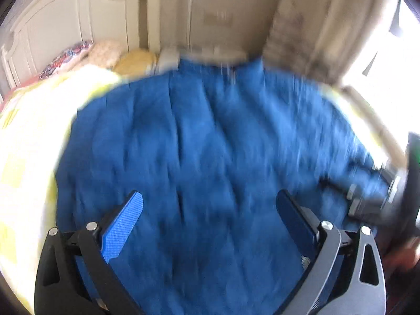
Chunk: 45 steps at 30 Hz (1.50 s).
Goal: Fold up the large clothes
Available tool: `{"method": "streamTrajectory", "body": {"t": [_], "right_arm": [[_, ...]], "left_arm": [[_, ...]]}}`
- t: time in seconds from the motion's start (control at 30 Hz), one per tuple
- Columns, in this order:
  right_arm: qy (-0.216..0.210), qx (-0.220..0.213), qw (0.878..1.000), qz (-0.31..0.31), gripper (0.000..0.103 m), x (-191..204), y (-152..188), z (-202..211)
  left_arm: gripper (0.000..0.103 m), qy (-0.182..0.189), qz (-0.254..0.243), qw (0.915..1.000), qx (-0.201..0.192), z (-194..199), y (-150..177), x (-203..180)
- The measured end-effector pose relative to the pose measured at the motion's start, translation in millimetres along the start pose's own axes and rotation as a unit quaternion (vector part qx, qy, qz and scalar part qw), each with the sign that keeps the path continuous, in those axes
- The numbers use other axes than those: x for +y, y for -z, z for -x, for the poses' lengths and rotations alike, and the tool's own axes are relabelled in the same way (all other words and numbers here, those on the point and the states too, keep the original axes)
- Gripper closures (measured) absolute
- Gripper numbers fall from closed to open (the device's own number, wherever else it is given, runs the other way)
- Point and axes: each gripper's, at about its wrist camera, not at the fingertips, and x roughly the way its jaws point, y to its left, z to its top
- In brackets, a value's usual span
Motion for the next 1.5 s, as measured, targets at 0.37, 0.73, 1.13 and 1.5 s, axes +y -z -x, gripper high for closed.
{"method": "streamTrajectory", "body": {"t": [0.37, 0.73, 1.13, 1.5], "right_arm": [[-0.02, 0.008, 0.998, 0.062, 0.017, 18.0, 52.7, 54.9], [-0.027, 0.001, 0.993, 0.118, 0.017, 36.9, 105.5, 85.5], [-0.037, 0.002, 0.994, 0.098, 0.017, 34.4, 125.7, 78.9], [0.01, -0.003, 0.999, 0.033, 0.017, 14.5, 31.2, 46.7]], "left_arm": [[0.002, -0.019, -0.006, 0.9997, 0.014, 22.9, 48.1, -7.3], [0.002, -0.065, -0.066, 0.9956, -0.017, 56.5, 110.4, -22.5], [0.002, -0.049, -0.055, 0.9969, -0.027, 49.9, 129.7, -3.1], [0.002, -0.043, -0.051, 0.9975, -0.026, 52.8, 135.7, -6.3]]}}
